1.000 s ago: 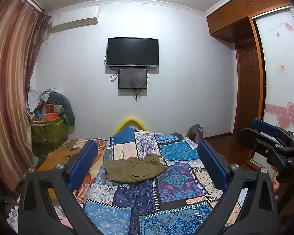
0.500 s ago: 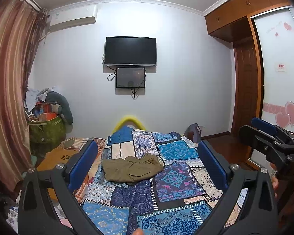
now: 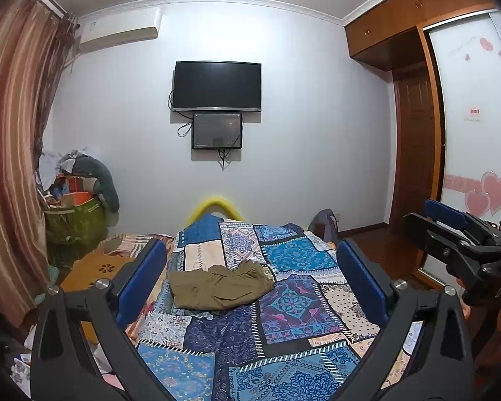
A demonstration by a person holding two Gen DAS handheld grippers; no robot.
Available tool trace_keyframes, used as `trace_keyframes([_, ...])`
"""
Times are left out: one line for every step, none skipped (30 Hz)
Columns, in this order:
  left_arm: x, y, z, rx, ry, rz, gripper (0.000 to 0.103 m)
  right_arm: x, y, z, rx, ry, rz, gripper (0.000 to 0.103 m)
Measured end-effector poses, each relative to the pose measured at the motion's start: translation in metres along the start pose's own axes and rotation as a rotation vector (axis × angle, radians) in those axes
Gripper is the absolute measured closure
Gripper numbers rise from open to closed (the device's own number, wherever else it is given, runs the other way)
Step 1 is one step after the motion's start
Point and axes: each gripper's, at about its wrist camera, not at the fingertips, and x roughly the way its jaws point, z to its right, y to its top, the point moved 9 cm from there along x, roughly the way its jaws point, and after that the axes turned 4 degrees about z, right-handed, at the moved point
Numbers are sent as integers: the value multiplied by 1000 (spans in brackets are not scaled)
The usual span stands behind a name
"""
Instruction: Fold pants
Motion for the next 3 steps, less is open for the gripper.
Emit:
trace_keyframes([-1, 0, -1, 2, 0, 0, 0, 0, 0, 0, 1, -1, 0, 0])
trace_keyframes([0, 0, -1, 3, 1, 0, 0, 1, 0, 1, 3, -1, -1, 0])
trace_keyframes([0, 1, -1, 4, 2, 0, 0, 1, 0, 1, 5, -1, -2, 0])
